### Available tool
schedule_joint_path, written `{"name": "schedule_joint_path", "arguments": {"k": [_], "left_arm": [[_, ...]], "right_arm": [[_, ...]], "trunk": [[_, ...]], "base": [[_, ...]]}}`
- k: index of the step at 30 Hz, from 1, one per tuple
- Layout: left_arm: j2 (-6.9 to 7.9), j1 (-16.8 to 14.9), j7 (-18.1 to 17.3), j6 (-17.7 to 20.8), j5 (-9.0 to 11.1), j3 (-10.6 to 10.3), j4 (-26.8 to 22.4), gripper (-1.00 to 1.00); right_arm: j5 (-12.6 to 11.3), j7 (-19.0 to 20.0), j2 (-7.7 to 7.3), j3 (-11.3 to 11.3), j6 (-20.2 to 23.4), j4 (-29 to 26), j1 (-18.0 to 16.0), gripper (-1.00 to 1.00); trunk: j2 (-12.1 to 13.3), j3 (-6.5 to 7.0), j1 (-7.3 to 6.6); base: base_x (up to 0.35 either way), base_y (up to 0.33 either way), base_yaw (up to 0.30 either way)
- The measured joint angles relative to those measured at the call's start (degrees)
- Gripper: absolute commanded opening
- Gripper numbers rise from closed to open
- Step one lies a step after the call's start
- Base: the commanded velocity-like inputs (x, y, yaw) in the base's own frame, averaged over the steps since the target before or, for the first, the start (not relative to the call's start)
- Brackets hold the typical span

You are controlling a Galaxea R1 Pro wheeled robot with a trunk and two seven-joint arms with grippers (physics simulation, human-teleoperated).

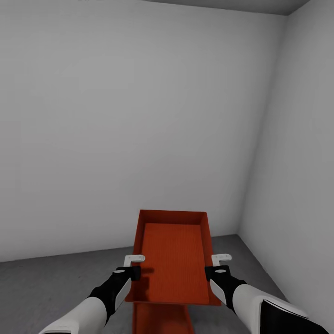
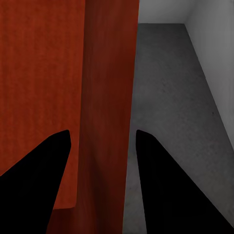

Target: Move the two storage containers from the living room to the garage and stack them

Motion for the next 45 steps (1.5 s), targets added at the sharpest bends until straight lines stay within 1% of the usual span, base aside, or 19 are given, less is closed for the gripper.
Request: {"name": "schedule_joint_path", "arguments": {"k": [7, 45], "left_arm": [[-0.06, 0.0, 0.0, 0.0, -0.1, 0.1, -0.1, -1.00], [-0.08, 0.0, -0.2, 0.0, -0.6, 0.4, -0.2, -1.00]], "right_arm": [[0.1, 0.0, -0.11, -0.1, 0.0, -0.2, 0.0, -1.00], [0.1, 0.0, -0.22, -0.1, -0.1, -0.4, 0.0, -1.00]], "trunk": [[0.0, 0.00, 0.00], [0.0, 0.00, 0.00]], "base": [[0.000, 0.000, 0.161], [0.000, 0.000, 0.002]]}}
